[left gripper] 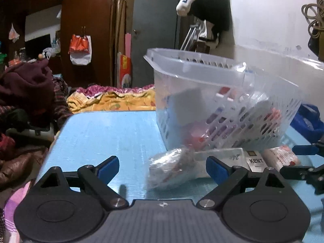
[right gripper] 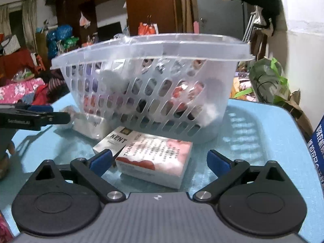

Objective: Organize objects
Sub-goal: 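Grasp dark bagged item with left gripper while right grasps white THANK YOU box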

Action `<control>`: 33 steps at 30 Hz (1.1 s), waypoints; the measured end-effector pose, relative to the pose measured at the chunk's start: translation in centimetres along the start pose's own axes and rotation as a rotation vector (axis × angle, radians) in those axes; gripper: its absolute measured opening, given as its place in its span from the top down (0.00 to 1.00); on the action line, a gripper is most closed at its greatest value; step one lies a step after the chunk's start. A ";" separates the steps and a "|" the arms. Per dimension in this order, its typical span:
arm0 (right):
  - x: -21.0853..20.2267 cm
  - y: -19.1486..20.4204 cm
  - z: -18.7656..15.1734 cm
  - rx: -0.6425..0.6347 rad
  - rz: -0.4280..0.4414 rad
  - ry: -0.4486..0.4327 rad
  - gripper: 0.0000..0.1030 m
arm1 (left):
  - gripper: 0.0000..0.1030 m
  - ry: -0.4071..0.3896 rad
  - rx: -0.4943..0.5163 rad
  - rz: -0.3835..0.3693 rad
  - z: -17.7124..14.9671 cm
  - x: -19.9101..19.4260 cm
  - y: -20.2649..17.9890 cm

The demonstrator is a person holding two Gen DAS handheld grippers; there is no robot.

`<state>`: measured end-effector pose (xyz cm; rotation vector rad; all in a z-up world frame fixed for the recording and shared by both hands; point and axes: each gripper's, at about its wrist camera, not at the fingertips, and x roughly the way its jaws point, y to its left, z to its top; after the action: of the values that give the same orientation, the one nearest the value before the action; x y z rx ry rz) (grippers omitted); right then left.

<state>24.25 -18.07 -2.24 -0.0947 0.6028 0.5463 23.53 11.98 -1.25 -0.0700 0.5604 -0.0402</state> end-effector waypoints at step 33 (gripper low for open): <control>-3.2 0.6 -1.0 -0.041 0.071 -0.208 0.20 | 0.39 -0.259 -0.025 -0.206 -3.2 -5.2 -2.4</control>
<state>21.19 -19.28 -1.25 -0.0543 0.3938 0.6287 17.40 9.70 -1.01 -0.1552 0.2932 -0.2215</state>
